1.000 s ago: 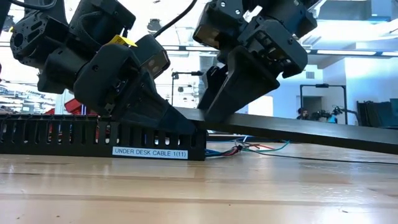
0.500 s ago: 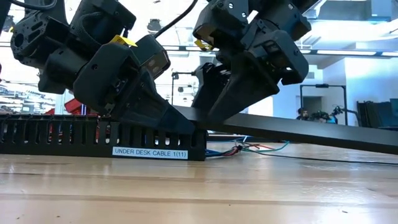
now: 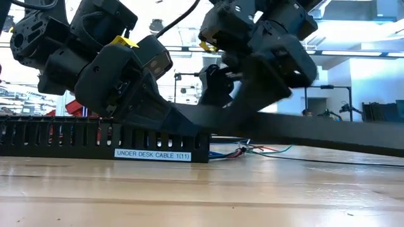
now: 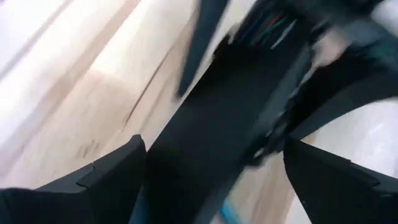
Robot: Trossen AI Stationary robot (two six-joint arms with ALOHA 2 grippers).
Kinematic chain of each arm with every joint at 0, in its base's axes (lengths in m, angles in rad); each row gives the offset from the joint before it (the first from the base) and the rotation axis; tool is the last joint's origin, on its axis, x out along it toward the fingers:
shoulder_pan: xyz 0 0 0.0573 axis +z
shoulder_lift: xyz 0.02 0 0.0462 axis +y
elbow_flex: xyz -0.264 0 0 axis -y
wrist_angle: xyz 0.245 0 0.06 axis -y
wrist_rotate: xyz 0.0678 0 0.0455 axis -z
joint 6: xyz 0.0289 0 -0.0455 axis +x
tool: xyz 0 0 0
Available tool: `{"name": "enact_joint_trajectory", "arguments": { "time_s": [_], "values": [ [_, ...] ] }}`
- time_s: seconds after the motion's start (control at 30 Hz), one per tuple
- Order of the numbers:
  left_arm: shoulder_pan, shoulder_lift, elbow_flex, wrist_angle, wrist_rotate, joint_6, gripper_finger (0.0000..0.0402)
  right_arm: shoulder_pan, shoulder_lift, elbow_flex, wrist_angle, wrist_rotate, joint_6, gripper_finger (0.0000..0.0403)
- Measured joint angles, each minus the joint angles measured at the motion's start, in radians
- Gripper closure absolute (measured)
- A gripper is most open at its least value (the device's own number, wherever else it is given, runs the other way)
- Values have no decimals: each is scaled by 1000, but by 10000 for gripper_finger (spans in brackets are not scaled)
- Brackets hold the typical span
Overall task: Ziptie cables
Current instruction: Close the black cable duct with the black cable duct cover
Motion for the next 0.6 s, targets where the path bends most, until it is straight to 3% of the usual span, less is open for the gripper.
{"name": "enact_joint_trajectory", "arguments": {
  "time_s": [0.4, 0.6],
  "values": [
    [2, 0, 0, -1, -14, 9, 104, -8, 2, 0, -48, -18, 9, 42],
    [2, 2, 7, -6, -39, 10, 104, -53, 3, 61, -137, -197, 159, 42]
  ]
}}
